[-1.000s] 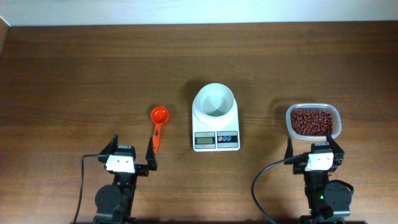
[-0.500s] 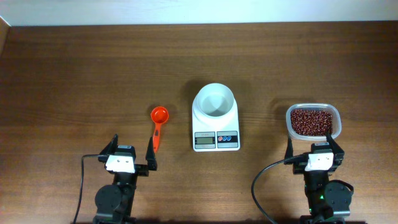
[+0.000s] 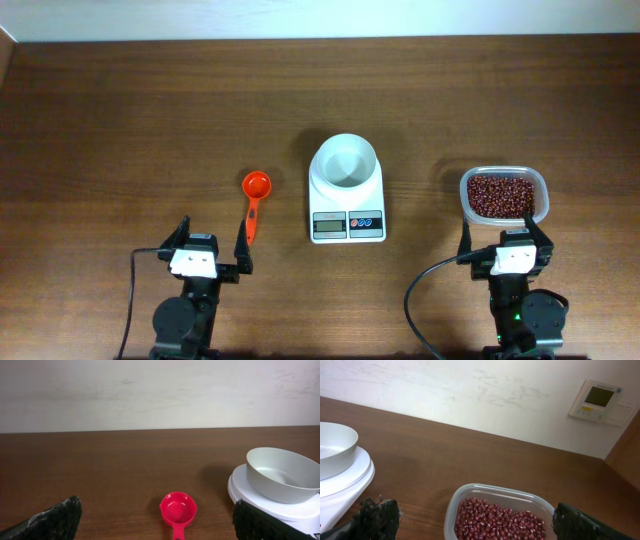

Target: Scoop item into bowl and weigh 50g on scale

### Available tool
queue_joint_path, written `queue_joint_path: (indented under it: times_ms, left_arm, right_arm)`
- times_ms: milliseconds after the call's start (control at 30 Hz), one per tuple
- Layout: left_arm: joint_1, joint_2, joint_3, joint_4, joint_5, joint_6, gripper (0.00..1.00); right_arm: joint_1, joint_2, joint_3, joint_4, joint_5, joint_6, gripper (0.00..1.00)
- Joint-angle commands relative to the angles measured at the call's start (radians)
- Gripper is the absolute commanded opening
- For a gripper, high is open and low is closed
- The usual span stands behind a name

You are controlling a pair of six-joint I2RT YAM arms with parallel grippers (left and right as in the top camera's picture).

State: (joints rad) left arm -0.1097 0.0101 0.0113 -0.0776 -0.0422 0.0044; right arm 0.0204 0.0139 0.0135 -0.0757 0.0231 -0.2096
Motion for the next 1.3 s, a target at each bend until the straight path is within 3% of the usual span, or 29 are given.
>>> queue_joint_path:
  times_ms: [0,1267]
  left_arm:
    - [0.006,-0.004,-0.002,-0.003,-0.007,0.012,0.99]
    - [0.006,-0.004,-0.002,-0.003,-0.007,0.012,0.99]
  right_arm:
    - [0.006,-0.01,-0.008,-0.003,0.015,0.007,0.99]
    - [0.006,-0.01,-0.008,-0.003,0.015,0.007,0.99]
